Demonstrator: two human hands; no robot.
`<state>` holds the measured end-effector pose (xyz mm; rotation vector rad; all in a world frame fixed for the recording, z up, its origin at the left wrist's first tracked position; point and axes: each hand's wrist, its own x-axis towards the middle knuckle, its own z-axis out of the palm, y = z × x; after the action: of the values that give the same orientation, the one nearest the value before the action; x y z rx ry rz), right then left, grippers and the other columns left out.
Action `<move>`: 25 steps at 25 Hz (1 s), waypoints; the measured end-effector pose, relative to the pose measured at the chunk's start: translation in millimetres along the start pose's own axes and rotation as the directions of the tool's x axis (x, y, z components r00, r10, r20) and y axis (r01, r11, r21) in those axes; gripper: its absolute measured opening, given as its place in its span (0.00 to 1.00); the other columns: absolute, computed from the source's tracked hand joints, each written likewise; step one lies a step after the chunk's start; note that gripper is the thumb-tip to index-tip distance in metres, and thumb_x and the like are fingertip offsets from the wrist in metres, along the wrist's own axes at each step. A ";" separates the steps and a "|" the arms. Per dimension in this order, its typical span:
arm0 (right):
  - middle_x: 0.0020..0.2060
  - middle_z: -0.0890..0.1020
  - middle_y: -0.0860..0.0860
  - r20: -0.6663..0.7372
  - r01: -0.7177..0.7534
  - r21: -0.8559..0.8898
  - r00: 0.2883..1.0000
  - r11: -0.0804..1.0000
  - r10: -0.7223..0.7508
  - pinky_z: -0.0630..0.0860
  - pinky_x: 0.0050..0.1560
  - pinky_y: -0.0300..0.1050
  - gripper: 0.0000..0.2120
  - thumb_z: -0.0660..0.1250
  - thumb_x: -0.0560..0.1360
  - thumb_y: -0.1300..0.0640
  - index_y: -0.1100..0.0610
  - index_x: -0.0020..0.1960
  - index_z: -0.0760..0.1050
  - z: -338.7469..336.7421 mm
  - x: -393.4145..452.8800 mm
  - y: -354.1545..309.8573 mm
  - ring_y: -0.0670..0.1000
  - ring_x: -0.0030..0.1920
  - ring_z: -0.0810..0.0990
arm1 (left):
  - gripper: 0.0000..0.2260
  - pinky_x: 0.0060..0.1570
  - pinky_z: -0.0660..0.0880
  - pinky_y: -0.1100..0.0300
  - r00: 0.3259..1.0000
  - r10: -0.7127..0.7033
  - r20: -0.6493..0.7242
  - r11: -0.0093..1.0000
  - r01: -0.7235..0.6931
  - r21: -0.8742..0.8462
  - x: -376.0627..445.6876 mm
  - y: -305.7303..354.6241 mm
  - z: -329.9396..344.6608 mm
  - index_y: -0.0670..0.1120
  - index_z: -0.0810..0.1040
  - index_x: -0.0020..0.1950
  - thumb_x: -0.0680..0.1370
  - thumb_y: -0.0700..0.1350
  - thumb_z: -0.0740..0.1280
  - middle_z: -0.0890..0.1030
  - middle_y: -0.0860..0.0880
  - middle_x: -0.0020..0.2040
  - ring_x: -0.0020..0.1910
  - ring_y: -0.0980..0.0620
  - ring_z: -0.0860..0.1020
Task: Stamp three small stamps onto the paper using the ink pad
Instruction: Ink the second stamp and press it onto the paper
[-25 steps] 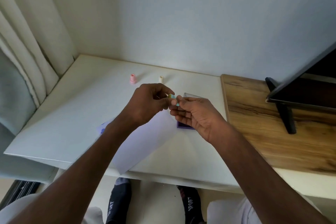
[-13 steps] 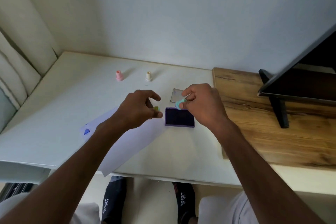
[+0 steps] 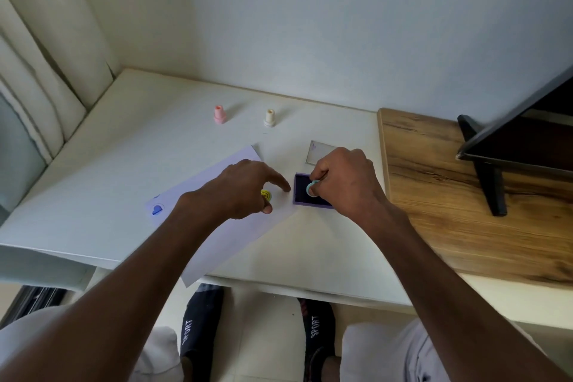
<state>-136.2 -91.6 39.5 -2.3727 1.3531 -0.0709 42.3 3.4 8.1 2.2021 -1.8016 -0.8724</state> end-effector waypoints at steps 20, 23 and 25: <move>0.43 0.88 0.54 0.032 -0.239 0.272 0.970 0.932 0.240 0.84 0.49 0.45 0.15 0.84 0.62 0.58 0.54 0.48 0.89 -7.8 0.4 2.4 0.53 0.44 0.86 | 0.26 0.50 0.65 0.58 1.000 0.012 0.012 1.000 -0.013 0.018 1.3 2.2 -2.2 0.66 0.77 0.67 0.74 0.44 0.76 0.80 0.52 0.64 0.59 0.52 0.72; 0.45 0.88 0.55 -0.046 -0.160 0.169 0.984 0.973 0.170 0.83 0.49 0.43 0.15 0.82 0.65 0.58 0.56 0.51 0.88 1.4 -6.1 -2.0 0.55 0.46 0.86 | 0.25 0.50 0.65 0.58 1.000 0.011 0.023 1.000 -0.011 0.019 1.1 3.6 -3.1 0.66 0.77 0.67 0.75 0.43 0.75 0.80 0.51 0.64 0.57 0.53 0.71; 0.48 0.86 0.58 -0.089 -0.015 -0.032 0.996 0.999 0.012 0.83 0.46 0.46 0.14 0.80 0.68 0.59 0.58 0.53 0.86 16.8 -15.3 -20.9 0.59 0.48 0.86 | 0.25 0.50 0.64 0.59 0.999 0.017 0.027 1.000 -0.017 0.016 1.4 3.2 -5.3 0.66 0.77 0.68 0.75 0.43 0.75 0.80 0.51 0.63 0.53 0.54 0.68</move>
<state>-123.3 -64.1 34.2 -2.4127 1.4213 -0.1524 42.6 0.0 13.5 2.1917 -1.8427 -0.8920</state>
